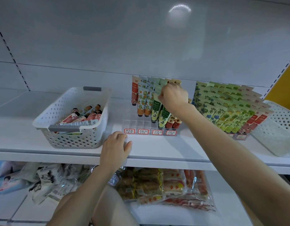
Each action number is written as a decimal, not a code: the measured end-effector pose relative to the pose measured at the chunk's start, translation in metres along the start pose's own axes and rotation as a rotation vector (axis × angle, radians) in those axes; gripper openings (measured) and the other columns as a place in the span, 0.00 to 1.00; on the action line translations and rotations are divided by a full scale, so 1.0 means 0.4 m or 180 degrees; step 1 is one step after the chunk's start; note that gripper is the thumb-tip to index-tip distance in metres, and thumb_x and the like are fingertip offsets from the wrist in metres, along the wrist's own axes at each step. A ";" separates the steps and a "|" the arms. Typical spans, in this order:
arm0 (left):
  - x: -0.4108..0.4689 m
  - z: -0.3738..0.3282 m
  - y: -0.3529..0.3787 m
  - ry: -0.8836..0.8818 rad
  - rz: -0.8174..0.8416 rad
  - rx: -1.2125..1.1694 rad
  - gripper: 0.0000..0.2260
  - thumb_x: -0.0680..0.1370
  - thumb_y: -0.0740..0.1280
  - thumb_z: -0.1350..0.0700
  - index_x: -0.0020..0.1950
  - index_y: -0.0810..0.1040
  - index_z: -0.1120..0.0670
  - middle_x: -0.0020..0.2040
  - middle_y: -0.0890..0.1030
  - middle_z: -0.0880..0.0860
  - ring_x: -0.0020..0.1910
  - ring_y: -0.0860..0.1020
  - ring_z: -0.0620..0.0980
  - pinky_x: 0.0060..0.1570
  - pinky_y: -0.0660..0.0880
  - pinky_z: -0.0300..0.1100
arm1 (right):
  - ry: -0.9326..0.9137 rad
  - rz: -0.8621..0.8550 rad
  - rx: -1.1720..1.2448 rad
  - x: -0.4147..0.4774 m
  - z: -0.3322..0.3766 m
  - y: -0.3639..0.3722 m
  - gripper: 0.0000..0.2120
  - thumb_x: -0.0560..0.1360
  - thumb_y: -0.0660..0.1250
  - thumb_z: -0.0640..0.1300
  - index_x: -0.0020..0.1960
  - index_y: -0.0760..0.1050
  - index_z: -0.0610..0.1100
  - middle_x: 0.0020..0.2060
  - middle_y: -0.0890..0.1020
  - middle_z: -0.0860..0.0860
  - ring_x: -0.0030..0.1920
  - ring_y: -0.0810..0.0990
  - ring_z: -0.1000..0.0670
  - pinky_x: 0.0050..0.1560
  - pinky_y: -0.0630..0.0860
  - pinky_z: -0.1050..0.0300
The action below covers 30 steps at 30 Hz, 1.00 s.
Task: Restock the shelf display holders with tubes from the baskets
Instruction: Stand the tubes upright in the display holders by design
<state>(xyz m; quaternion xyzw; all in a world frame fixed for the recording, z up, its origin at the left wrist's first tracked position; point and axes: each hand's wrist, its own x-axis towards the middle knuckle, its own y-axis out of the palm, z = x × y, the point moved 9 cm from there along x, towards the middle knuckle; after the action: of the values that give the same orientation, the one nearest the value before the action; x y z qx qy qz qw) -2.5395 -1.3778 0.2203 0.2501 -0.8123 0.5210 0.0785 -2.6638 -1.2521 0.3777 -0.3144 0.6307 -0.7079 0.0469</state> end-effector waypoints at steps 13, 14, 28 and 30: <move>0.001 -0.003 0.001 -0.0034 0.0038 -0.0017 0.14 0.77 0.65 0.53 0.58 0.78 0.60 0.58 0.77 0.56 0.57 0.75 0.54 0.58 0.71 0.46 | 0.0186 0.0051 0.0375 -0.043 -0.072 -0.011 0.10 0.75 0.65 0.45 0.48 0.80 0.39 0.48 0.80 0.43 0.50 0.77 0.43 0.40 0.71 0.55; 0.001 -0.002 0.002 -0.0039 0.0050 -0.0017 0.14 0.77 0.64 0.53 0.58 0.78 0.60 0.59 0.77 0.56 0.58 0.75 0.54 0.58 0.71 0.45 | 0.0148 0.0058 0.0399 -0.041 -0.064 -0.007 0.10 0.76 0.65 0.45 0.48 0.80 0.39 0.49 0.79 0.43 0.51 0.77 0.43 0.40 0.72 0.55; 0.001 0.001 0.004 -0.0089 0.0136 -0.0006 0.16 0.79 0.62 0.51 0.62 0.75 0.58 0.62 0.75 0.54 0.61 0.72 0.51 0.62 0.68 0.43 | 0.0053 0.0071 0.0280 -0.042 -0.049 0.001 0.09 0.77 0.63 0.41 0.49 0.79 0.38 0.50 0.78 0.43 0.52 0.76 0.42 0.43 0.73 0.53; 0.002 0.001 0.005 -0.0093 0.0145 -0.0004 0.16 0.79 0.62 0.51 0.62 0.75 0.58 0.63 0.74 0.54 0.62 0.72 0.50 0.62 0.68 0.42 | 0.0068 0.0088 0.0353 -0.042 -0.053 -0.001 0.09 0.77 0.63 0.42 0.49 0.79 0.38 0.49 0.79 0.43 0.51 0.77 0.42 0.43 0.74 0.53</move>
<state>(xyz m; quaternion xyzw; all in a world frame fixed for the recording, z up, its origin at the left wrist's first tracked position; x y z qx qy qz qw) -2.5409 -1.3777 0.2188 0.2390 -0.8192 0.5185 0.0549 -2.6609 -1.2260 0.3714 -0.2950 0.5953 -0.7443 0.0673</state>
